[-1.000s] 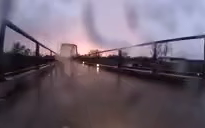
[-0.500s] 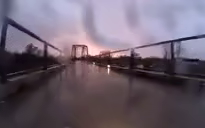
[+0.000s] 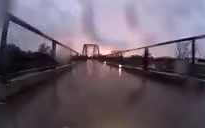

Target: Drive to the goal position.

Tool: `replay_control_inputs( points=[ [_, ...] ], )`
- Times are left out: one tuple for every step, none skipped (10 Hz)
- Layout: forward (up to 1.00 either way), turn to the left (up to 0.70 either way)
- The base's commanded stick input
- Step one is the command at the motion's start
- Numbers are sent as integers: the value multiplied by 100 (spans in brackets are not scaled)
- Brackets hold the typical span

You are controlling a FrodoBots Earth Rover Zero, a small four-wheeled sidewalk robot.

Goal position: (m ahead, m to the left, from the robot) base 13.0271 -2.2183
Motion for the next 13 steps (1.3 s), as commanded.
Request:
replay_control_inputs(
  points=[
    [70, 33],
    [70, 26],
    [70, 14],
    [70, 0],
    [70, 0],
    [70, 0],
    [70, 0],
    [70, 0],
    [70, 0],
    [70, 0],
    [70, 0],
    [70, 0],
    [70, 0]
  ],
)
